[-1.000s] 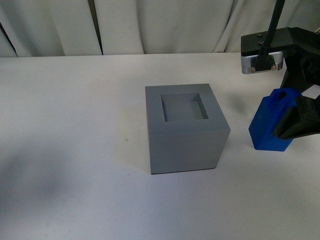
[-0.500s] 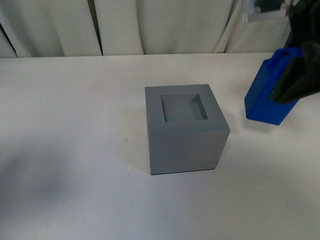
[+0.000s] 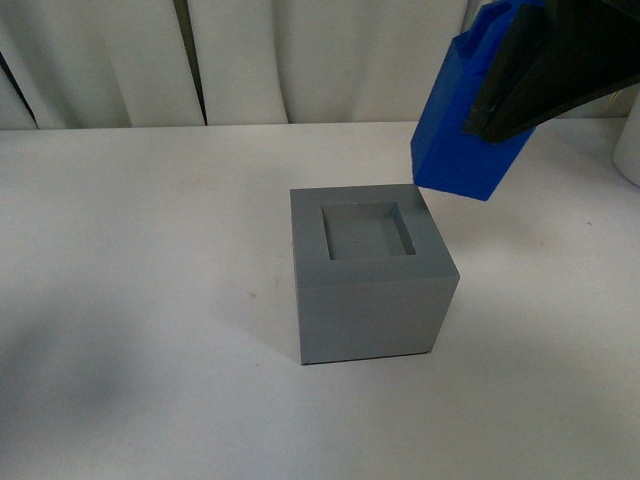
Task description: Insert blue part into gray base
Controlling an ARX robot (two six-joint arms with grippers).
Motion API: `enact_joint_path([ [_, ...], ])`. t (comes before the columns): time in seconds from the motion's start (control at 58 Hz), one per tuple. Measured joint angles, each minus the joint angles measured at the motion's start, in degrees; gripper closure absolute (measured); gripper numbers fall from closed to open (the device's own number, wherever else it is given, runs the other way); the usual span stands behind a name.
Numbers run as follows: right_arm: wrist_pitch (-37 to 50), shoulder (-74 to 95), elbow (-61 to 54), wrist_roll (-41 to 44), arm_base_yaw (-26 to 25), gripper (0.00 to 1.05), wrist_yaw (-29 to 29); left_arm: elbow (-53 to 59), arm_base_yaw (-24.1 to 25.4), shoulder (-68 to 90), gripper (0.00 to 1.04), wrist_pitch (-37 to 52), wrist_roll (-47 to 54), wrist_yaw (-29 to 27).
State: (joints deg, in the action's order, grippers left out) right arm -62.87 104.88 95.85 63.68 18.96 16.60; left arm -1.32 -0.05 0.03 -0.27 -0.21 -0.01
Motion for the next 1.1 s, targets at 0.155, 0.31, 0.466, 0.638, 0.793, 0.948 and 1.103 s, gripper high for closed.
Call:
enact_joint_path([
  [0.155, 0.37, 0.24, 0.37, -0.46, 2.73, 0.58, -0.07, 0.00, -0.02, 0.00, 0.06, 0.00, -0.02, 0.00],
  [0.31, 1.18, 1.16, 1.18, 0.02, 4.90, 0.58, -0.55, 0.00, -0.02, 0.00, 0.06, 0.00, -0.02, -0.02],
  [0.466, 1.29, 2.43, 1.84, 1.27, 6.14, 0.58, -1.07, 0.00, 0.00, 0.00, 0.06, 0.02, -0.02, 0.00],
  [0.638, 0.81, 3.89, 2.29, 2.73, 6.93, 0.58, -1.60, 0.00, -0.02, 0.00, 0.06, 0.00, 0.00, 0.00],
  [0.793, 0.50, 4.85, 2.84, 4.00, 7.56, 0.58, -1.64, 0.00, 0.00, 0.00, 0.06, 0.02, -0.02, 0.00],
  [0.948, 0.15, 5.60, 2.91, 4.13, 7.98, 0.58, -1.70, 0.00, 0.00, 0.00, 0.06, 0.00, 0.00, 0.00],
  [1.103, 0.13, 6.03, 2.91, 4.22, 8.24, 0.58, -1.97, 0.00, 0.00, 0.00, 0.06, 0.00, 0.00, 0.00],
])
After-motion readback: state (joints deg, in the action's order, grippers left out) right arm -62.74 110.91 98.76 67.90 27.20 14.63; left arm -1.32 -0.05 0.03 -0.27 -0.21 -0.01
